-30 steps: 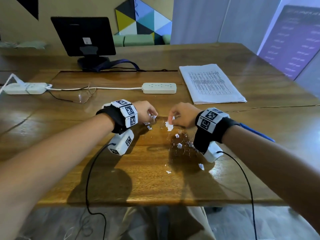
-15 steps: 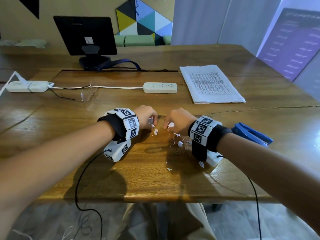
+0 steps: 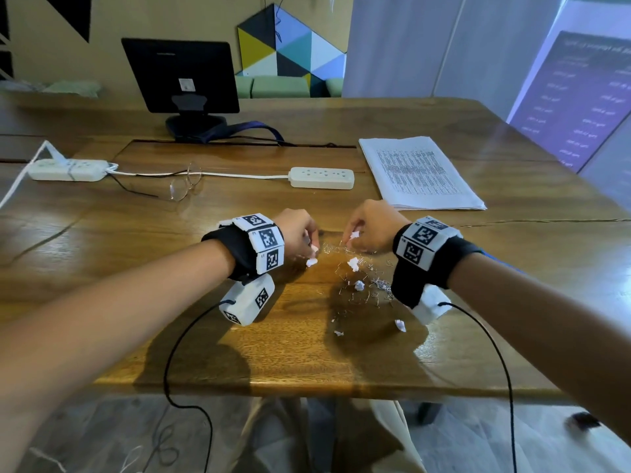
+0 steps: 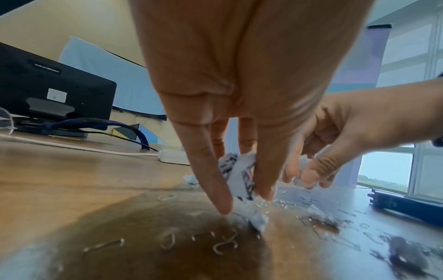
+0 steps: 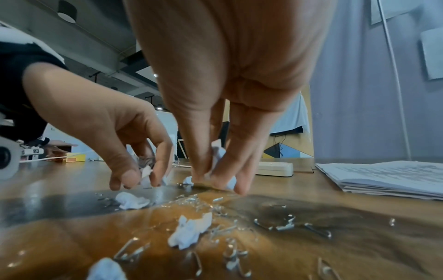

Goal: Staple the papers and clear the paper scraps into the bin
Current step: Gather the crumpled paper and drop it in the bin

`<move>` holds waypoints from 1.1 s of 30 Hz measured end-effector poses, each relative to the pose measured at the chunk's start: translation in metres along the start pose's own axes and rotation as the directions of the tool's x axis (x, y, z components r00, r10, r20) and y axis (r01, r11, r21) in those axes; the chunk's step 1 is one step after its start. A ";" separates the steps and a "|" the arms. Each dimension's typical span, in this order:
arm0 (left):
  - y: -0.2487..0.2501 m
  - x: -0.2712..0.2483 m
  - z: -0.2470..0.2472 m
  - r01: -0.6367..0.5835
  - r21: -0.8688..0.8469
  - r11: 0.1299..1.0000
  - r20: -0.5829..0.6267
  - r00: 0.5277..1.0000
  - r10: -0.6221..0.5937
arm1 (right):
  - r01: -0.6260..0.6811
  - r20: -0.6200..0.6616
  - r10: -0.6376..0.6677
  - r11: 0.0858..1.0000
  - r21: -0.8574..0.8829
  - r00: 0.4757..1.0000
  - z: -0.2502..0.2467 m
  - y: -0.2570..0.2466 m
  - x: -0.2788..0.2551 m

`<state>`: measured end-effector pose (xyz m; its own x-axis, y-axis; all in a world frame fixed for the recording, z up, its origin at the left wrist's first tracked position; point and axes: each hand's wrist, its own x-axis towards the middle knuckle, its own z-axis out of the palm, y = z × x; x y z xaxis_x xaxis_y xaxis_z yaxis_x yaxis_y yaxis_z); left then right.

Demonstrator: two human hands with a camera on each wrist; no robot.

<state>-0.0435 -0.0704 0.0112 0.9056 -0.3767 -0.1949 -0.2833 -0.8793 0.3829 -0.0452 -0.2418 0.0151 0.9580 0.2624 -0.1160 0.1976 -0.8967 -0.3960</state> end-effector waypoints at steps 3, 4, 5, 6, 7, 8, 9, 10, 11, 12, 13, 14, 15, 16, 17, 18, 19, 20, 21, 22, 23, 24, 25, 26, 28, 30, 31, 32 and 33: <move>0.006 0.003 0.007 0.001 0.017 1.000 0.016 1.000 -0.001 | -0.035 0.123 0.041 0.998 -0.051 0.992 0.004 0.003 -0.003; 0.008 0.004 0.009 -0.005 0.044 0.999 0.029 1.000 0.004 | -0.036 0.135 0.045 0.997 -0.066 0.990 0.006 0.004 -0.003; 0.009 0.005 0.011 -0.016 0.079 0.997 0.043 0.999 0.012 | -0.034 0.136 0.044 0.997 -0.073 0.990 0.008 0.003 -0.004; 0.011 0.006 0.011 -0.026 0.114 0.993 0.053 0.998 0.020 | -0.034 0.134 0.044 0.996 -0.079 0.990 0.010 0.001 -0.005; 0.012 0.006 0.012 -0.034 0.145 0.989 0.058 0.998 0.026 | -0.030 0.131 0.042 0.996 -0.089 0.990 0.012 0.000 -0.006; 0.012 0.006 0.012 -0.040 0.167 0.985 0.059 0.998 0.031 | -0.026 0.130 0.040 0.994 -0.107 0.991 0.014 -0.002 -0.006; 0.013 0.006 0.012 -0.045 0.178 0.983 0.060 0.998 0.035 | -0.021 0.128 0.038 0.991 -0.130 0.991 0.015 -0.003 -0.006; 0.013 0.006 0.012 -0.048 0.179 0.983 0.063 0.997 0.037 | -0.018 0.124 0.037 0.988 -0.151 0.992 0.017 -0.004 -0.006; 0.013 0.005 0.012 -0.048 0.174 0.983 0.066 0.997 0.037 | -0.017 0.117 0.036 0.986 -0.166 0.993 0.018 -0.005 -0.006; 0.013 0.005 0.012 -0.044 0.170 0.984 0.065 0.997 0.033 | -0.017 0.108 0.037 0.984 -0.177 0.993 0.019 -0.005 -0.006; 0.013 0.005 0.012 -0.034 0.167 0.985 0.061 0.998 0.024 | -0.021 0.097 0.039 0.983 -0.182 0.995 0.019 -0.006 -0.006; 0.013 0.005 0.013 -0.024 0.164 0.986 0.054 0.998 0.016 | -0.028 0.084 0.044 0.983 -0.182 0.996 0.020 -0.006 -0.006; 0.013 0.005 0.013 -0.018 0.162 0.987 0.048 0.999 0.010 | -0.033 0.070 0.046 0.983 -0.183 0.996 0.020 -0.006 -0.006; 0.013 0.006 0.013 -0.012 0.160 0.987 0.045 0.999 0.005 | -0.035 0.057 0.046 0.982 -0.188 0.997 0.021 -0.006 -0.005; 0.013 0.006 0.014 -0.009 0.159 0.987 0.047 0.999 0.001 | -0.033 0.048 0.043 0.981 -0.192 0.998 0.020 -0.007 -0.006; 0.014 0.006 0.014 -0.007 0.156 0.988 0.051 0.999 -0.001 | -0.031 0.045 0.041 0.981 -0.191 0.998 0.020 -0.006 -0.007; 0.014 0.006 0.014 -0.007 0.154 0.988 0.054 0.999 -0.002 | -0.030 0.039 0.038 0.982 -0.186 0.999 0.019 -0.006 -0.008; 0.014 0.006 0.014 -0.005 0.151 0.988 0.051 0.999 -0.003 | -0.029 0.029 0.035 0.984 -0.177 0.999 0.018 -0.004 -0.008; 0.014 0.006 0.014 -0.003 0.144 0.990 0.047 0.999 -0.003 | -0.027 0.020 0.030 0.986 -0.163 0.999 0.015 -0.003 -0.010; 0.014 0.006 0.014 -0.002 0.132 0.991 0.043 0.999 -0.004 | -0.025 0.017 0.028 0.990 -0.141 0.999 0.013 -0.002 -0.012; 0.014 0.006 0.015 -0.003 0.118 0.993 0.044 0.999 -0.002 | -0.018 0.021 0.020 0.993 -0.116 1.000 0.009 -0.001 -0.016; 0.014 0.005 0.015 -0.005 0.104 0.995 0.048 0.999 0.000 | -0.006 0.038 0.010 0.995 -0.096 0.999 0.006 0.000 -0.019; 0.014 0.005 0.016 -0.006 0.093 0.996 0.053 0.999 0.001 | 0.007 0.065 -0.001 0.997 -0.081 0.998 0.004 0.000 -0.024; 0.015 0.005 0.016 0.000 0.078 0.997 0.055 0.998 -0.004 | 0.013 0.100 -0.006 0.997 -0.070 0.995 0.002 0.001 -0.028; 0.016 0.004 0.016 0.016 0.042 0.999 0.059 0.998 -0.019 | 0.009 0.182 0.005 0.997 -0.074 0.983 0.003 0.000 -0.037; 0.017 0.002 0.015 0.013 0.034 0.999 0.057 0.998 -0.015 | -0.002 0.244 0.029 0.994 -0.109 0.969 0.008 -0.001 -0.042; 0.018 0.001 0.015 0.011 0.037 0.999 0.053 0.998 -0.013 | -0.005 0.255 0.038 0.992 -0.127 0.966 0.011 -0.002 -0.044; 0.018 -0.001 0.015 0.008 0.042 0.999 0.047 0.999 -0.010 | -0.013 0.255 0.047 0.991 -0.136 0.966 0.013 -0.003 -0.045; 0.019 -0.003 0.014 0.006 0.044 0.999 0.040 0.999 -0.008 | -0.021 0.249 0.054 0.991 -0.134 0.967 0.014 -0.004 -0.045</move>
<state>-0.0562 -0.0900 0.0062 0.8942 -0.3815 -0.2341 -0.2918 -0.8935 0.3414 -0.0923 -0.2452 0.0095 0.8853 0.2939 -0.3603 0.2038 -0.9418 -0.2675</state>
